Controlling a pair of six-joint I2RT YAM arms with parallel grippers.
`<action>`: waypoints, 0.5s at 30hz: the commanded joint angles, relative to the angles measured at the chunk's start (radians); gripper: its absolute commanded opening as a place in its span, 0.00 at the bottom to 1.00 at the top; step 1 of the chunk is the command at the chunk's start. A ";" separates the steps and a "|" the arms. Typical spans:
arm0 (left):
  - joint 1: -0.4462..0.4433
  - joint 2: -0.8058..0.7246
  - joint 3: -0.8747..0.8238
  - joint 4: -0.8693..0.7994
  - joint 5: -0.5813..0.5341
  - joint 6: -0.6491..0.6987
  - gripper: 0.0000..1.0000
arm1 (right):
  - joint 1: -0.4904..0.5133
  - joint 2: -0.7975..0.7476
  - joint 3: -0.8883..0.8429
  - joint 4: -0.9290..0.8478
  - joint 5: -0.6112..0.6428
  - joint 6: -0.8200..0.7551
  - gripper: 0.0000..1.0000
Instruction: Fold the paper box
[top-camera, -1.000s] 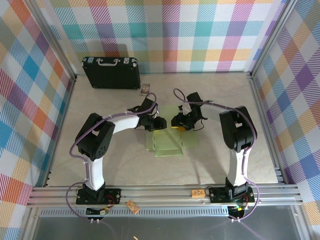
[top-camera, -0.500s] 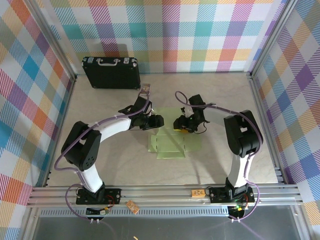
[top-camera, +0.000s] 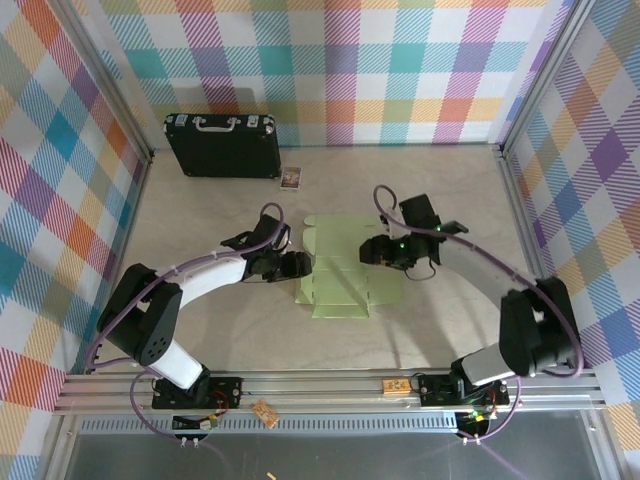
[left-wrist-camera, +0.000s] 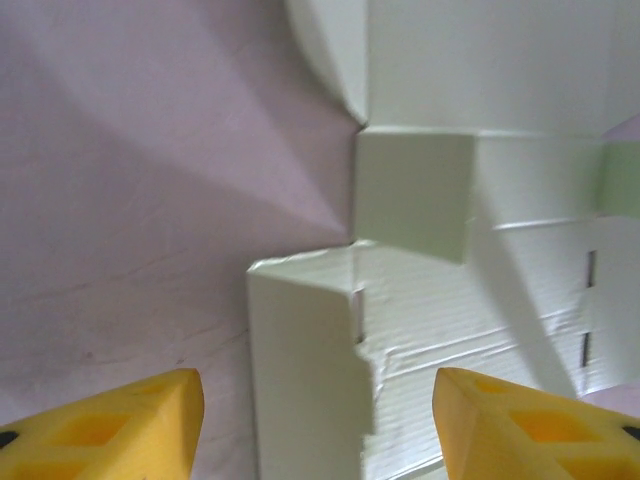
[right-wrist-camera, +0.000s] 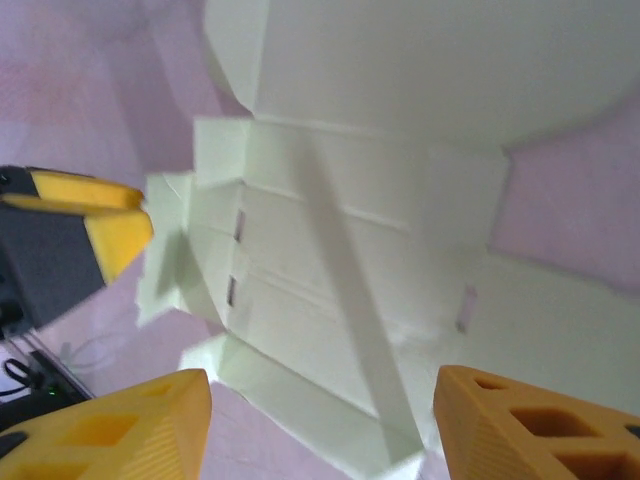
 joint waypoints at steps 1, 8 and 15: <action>0.010 0.005 -0.016 -0.018 0.000 -0.008 0.61 | 0.071 -0.082 -0.091 -0.109 0.109 0.017 0.61; 0.004 0.017 -0.029 0.006 -0.004 -0.009 0.54 | 0.216 -0.125 -0.183 -0.121 0.217 0.089 0.61; -0.003 -0.008 -0.076 0.028 -0.011 -0.014 0.44 | 0.270 -0.004 -0.142 -0.114 0.259 0.085 0.53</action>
